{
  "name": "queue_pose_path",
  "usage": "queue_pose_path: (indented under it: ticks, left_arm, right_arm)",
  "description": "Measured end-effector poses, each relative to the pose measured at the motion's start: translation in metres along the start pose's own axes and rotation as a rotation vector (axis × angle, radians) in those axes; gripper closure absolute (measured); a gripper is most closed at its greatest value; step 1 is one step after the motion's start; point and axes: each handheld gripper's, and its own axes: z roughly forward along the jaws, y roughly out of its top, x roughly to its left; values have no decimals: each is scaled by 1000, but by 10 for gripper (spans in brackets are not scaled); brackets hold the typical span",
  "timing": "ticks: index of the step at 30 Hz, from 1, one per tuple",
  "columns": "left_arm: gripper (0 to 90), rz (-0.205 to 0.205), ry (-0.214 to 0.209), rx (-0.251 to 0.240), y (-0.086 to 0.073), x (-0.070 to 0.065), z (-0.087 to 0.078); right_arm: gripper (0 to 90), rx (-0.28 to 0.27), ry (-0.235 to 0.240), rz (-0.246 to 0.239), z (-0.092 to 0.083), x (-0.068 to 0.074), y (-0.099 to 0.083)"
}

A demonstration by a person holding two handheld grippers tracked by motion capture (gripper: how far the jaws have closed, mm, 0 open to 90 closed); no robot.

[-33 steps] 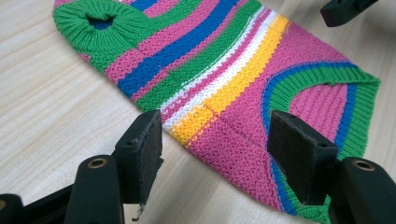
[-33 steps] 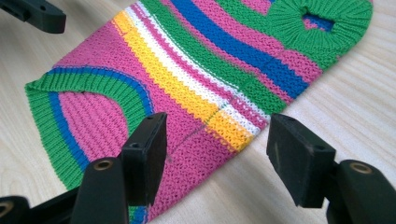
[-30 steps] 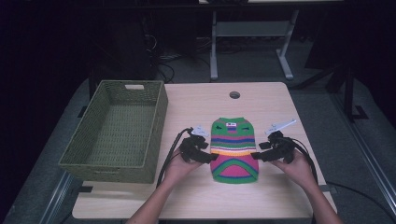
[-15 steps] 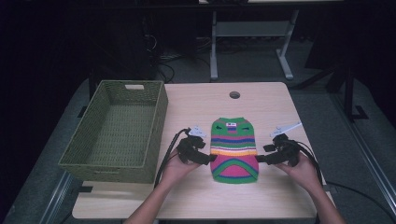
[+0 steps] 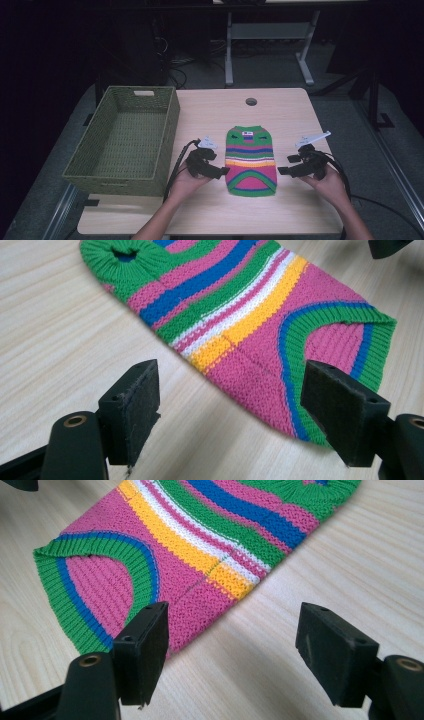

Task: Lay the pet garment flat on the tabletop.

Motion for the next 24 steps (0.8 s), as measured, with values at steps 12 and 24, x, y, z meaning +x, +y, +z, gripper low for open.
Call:
queue_pose_path:
  ticks: [12,24]
  left_arm:
    - [228,-24,-2,-24,-6,-1,-8]
    - [224,-25,-6,-21,-15,-5,-15]
  right_arm:
    - [284,-14,6,-1,-6,1,-13]
    - [279,-33,2,-1,-15,4,-27]
